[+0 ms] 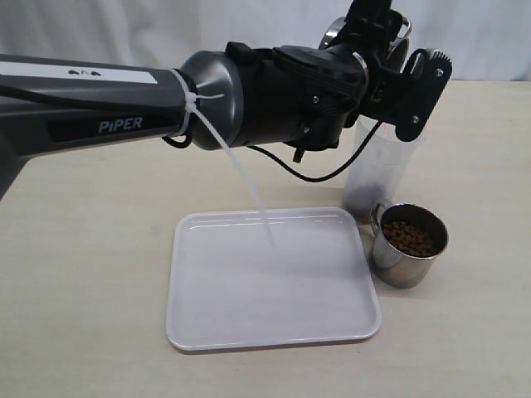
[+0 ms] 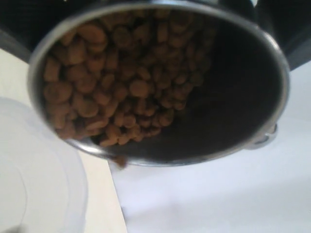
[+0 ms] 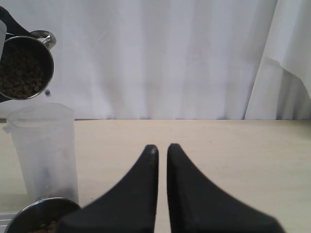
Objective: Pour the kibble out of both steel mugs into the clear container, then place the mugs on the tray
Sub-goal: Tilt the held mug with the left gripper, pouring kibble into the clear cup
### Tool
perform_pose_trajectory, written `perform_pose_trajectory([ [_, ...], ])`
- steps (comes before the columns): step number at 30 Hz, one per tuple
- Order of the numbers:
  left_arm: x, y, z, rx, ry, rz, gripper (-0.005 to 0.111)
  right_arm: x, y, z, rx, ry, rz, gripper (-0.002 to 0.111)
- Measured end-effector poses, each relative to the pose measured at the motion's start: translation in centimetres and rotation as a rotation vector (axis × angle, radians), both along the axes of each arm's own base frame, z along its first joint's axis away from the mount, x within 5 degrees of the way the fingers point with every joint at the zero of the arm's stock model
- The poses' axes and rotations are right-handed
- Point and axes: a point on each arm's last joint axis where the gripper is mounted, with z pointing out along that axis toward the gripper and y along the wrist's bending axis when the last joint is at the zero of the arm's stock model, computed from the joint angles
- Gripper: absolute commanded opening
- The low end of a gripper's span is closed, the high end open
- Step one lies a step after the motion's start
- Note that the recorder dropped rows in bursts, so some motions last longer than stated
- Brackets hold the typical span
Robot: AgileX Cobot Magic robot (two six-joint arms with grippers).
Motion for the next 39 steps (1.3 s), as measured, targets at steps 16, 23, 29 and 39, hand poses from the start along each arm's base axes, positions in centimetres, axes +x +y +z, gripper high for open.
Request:
perform_pose_trajectory([
  [16,-0.02,-0.07,0.02,0.061,-0.029,-0.035,0.000,0.00,0.00,0.00,0.000,0.000,0.000,0.005],
  [23,-0.01,-0.07,0.05,0.069,-0.036,-0.039,0.000,0.00,0.00,0.00,0.000,0.000,0.000,0.005],
  [29,-0.03,-0.10,0.05,0.068,-0.036,-0.043,0.000,0.00,0.00,0.00,0.000,0.000,0.000,0.005],
  [39,-0.02,-0.14,0.10,0.077,-0.047,-0.050,0.000,0.00,0.00,0.00,0.000,0.000,0.000,0.005],
])
